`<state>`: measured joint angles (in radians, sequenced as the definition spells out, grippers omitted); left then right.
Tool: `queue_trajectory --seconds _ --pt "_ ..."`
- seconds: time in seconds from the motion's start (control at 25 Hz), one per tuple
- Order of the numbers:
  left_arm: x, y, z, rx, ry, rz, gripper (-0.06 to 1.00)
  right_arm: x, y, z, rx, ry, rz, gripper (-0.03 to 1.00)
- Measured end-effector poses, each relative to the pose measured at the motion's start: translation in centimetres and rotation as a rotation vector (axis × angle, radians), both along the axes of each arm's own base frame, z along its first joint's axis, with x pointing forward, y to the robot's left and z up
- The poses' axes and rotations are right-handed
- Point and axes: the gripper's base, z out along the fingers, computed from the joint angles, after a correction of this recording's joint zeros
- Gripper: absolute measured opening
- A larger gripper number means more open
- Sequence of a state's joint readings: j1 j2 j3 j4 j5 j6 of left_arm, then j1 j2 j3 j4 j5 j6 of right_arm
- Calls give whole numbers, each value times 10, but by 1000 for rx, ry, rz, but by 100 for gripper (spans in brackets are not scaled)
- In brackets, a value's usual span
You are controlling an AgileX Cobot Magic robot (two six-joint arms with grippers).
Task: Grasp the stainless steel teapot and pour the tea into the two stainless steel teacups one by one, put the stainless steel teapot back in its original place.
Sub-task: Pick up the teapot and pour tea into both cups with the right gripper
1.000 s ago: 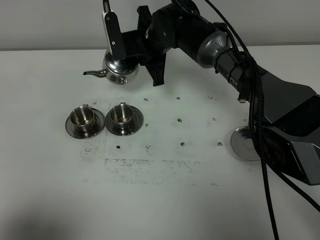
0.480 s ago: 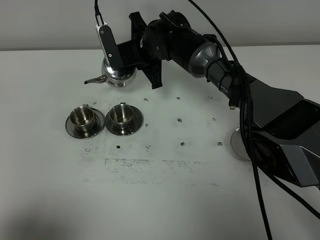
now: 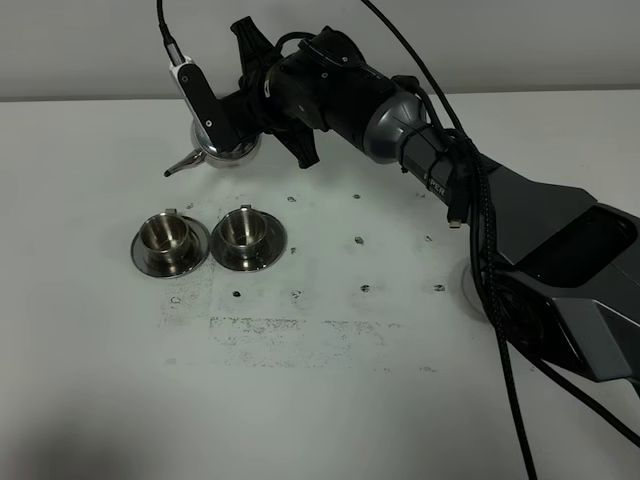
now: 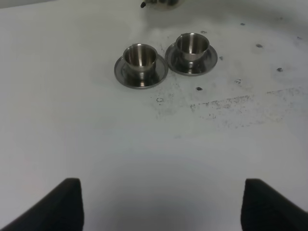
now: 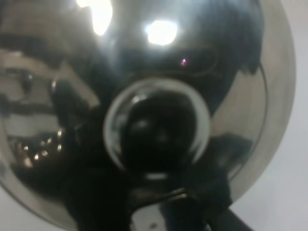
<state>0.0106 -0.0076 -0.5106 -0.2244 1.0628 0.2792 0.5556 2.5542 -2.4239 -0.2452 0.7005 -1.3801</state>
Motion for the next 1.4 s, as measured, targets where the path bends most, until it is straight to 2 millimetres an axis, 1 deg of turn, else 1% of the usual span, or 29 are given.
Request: queue_trajectory --seconds 0.16,0.36,0.48,0.76,1.0,1.24,1.4 --pt "0 0 0 0 0 0 65 -1 1 0 -11 -5 10 17" --pt "0 0 0 0 0 0 65 -6 10 0 -13 -7 31 17" --pt "0 0 0 0 0 0 65 -6 10 -1 -15 -8 31 17" --pt "0 0 0 0 0 0 65 -5 13 -12 -47 -18 47 17" --pt "0 0 0 0 0 0 65 -9 22 -13 -86 -46 94 17" --pt "0 0 0 0 0 0 65 -10 27 -23 -106 -50 117 17" --pt "0 0 0 0 0 0 65 -11 30 -25 -121 -65 129 17"
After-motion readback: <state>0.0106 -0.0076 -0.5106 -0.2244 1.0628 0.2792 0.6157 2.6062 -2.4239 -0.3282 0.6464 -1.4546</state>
